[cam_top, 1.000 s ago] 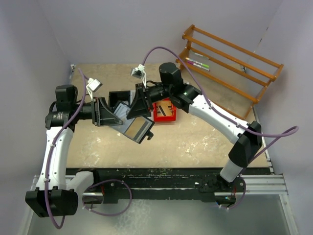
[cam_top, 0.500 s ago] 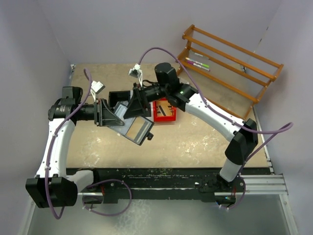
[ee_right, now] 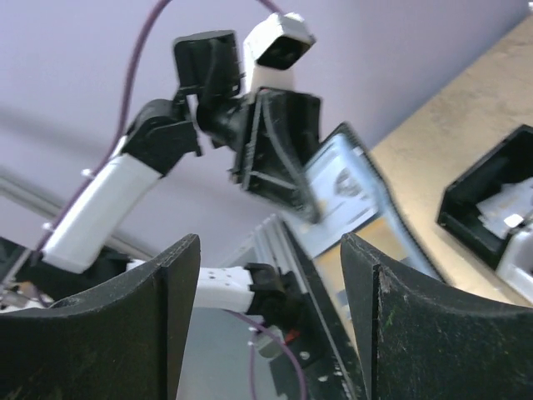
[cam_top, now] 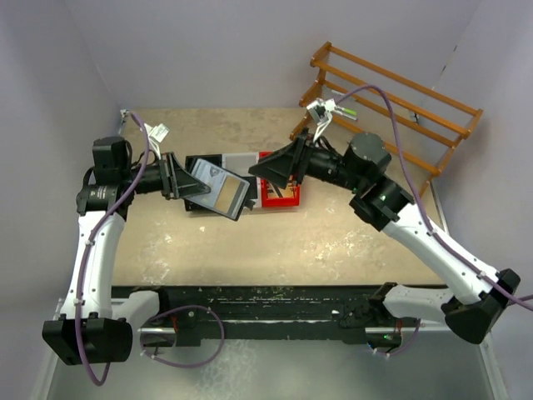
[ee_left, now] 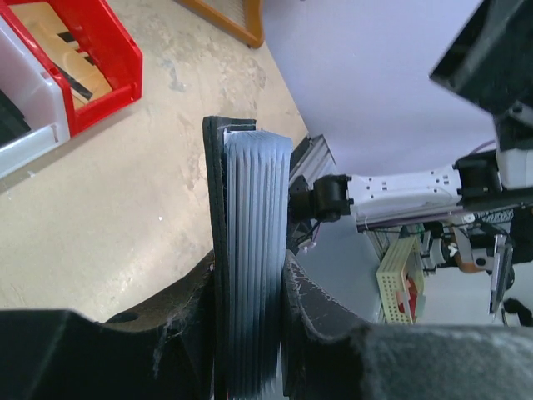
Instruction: Take the credit cards out of the card holder
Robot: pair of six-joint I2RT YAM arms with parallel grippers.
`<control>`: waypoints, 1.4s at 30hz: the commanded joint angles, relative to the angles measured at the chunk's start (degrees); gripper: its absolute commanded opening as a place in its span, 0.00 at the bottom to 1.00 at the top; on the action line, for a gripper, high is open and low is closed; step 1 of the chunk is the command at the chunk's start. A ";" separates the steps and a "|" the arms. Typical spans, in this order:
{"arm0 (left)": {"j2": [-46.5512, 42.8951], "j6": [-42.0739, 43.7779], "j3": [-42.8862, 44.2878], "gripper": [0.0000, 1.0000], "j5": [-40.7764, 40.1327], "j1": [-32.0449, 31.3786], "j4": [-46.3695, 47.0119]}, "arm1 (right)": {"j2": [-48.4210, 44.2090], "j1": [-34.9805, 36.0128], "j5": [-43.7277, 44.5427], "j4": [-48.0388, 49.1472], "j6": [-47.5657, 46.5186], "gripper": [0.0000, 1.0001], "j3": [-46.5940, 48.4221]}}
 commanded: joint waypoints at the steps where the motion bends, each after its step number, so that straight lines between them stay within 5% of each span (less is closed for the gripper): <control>1: -1.14 -10.58 -0.44 0.00 -0.99 -0.14 13.38 | -1.32 3.91 3.41 12.07 8.78 0.69 -7.54; 11: -2.73 -18.05 -2.18 0.00 1.20 -0.14 21.97 | 5.25 7.87 0.55 27.26 16.95 0.58 -13.61; 32: -6.52 -27.79 -5.84 0.01 7.13 -0.15 31.29 | 14.33 7.84 -1.85 37.11 23.53 0.48 -13.23; 42: -8.74 -27.81 -8.21 0.09 7.69 -0.10 31.37 | 16.46 7.78 -2.48 42.69 27.73 0.23 -11.15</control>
